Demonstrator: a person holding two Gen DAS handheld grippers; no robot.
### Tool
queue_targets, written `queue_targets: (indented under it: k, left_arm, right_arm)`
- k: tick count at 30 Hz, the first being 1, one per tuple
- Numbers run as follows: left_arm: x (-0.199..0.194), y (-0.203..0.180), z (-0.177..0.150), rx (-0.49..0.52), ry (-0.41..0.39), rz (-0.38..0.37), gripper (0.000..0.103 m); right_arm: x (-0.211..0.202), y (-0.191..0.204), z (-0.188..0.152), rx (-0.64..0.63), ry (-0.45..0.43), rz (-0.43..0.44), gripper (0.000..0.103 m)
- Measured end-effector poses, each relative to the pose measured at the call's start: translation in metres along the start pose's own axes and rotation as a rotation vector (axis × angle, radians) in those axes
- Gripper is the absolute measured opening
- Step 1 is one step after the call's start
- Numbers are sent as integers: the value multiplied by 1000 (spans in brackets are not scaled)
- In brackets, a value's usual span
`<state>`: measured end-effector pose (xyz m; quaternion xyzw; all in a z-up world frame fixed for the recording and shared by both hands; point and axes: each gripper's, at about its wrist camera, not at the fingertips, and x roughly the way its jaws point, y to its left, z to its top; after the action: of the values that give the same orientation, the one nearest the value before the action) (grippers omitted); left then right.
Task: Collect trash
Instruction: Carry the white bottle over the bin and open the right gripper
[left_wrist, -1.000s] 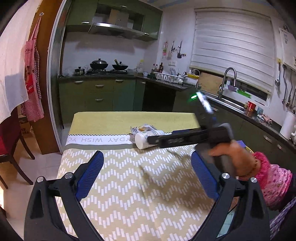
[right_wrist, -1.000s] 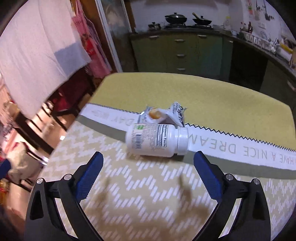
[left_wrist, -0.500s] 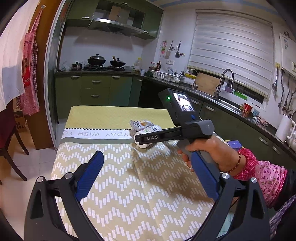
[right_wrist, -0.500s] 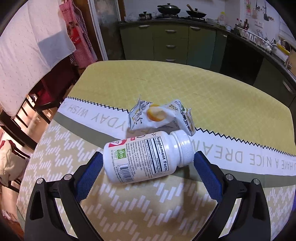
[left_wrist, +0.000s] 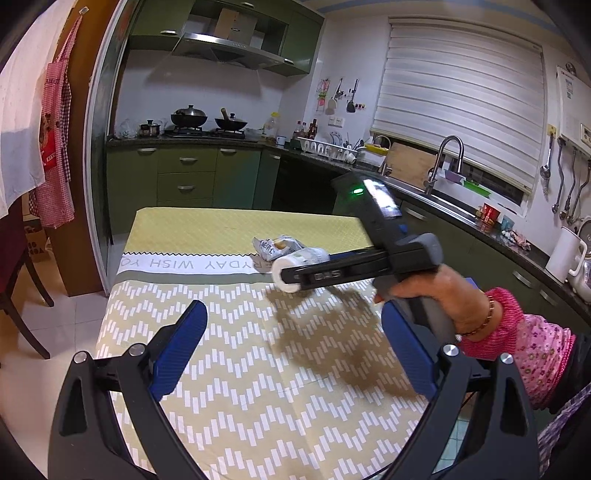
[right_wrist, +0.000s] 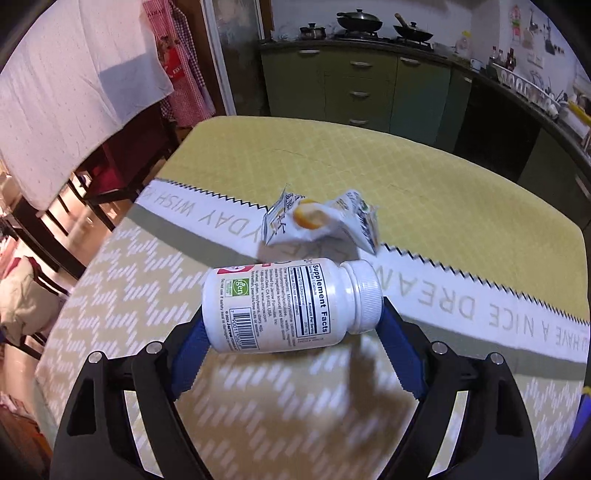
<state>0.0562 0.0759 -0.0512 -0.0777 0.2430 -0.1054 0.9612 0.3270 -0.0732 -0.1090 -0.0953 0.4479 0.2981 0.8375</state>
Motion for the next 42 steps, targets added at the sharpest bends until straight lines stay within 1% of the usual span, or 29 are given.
queue_targets:
  k: [5, 7, 9, 12, 15, 17, 19, 20, 24, 30, 33, 35, 37, 42]
  left_arm:
    - [0, -7, 0, 15, 2, -11, 90]
    - [-1, -12, 0, 27, 1, -20, 90]
    - [-1, -16, 1, 36, 2, -28, 90]
    - [2, -23, 2, 49, 10, -39, 90]
    - [6, -30, 3, 60, 22, -49, 90]
    - [8, -36, 4, 69, 26, -53, 90]
    - [10, -44, 5, 76, 31, -59, 90]
    - [12, -46, 6, 78, 33, -64, 90]
    - [19, -61, 7, 89, 48, -86, 90]
    - [24, -83, 8, 137, 58, -100, 90]
    - [26, -87, 9, 155, 66, -99, 90]
    - [28, -87, 9, 157, 72, -99, 90]
    - [29, -86, 9, 154, 77, -101, 90]
    - [34, -85, 8, 144, 91, -109, 90]
  right_arm:
    - [-48, -17, -21, 27, -42, 27, 84]
    - [-72, -32, -34, 59, -67, 21, 84]
    - [-101, -57, -52, 113, -100, -10, 84]
    - [-143, -100, -83, 212, -143, -102, 84]
    - [-183, -159, -124, 345, -159, -210, 84]
    - [-204, -201, -156, 451, -141, -300, 84]
    - [-220, -237, -183, 532, -111, -353, 84]
    - [-227, -257, -198, 583, -91, -371, 84]
    - [-241, -299, -231, 674, -55, -421, 84]
    - [-233, -327, -257, 720, -7, -446, 84]
    - [-225, -339, -264, 745, 16, -449, 85]
    - [-224, -345, -268, 774, 13, -449, 85]
    - [-229, -344, -269, 786, -11, -436, 85]
    - [-240, -332, -262, 772, -46, -437, 85]
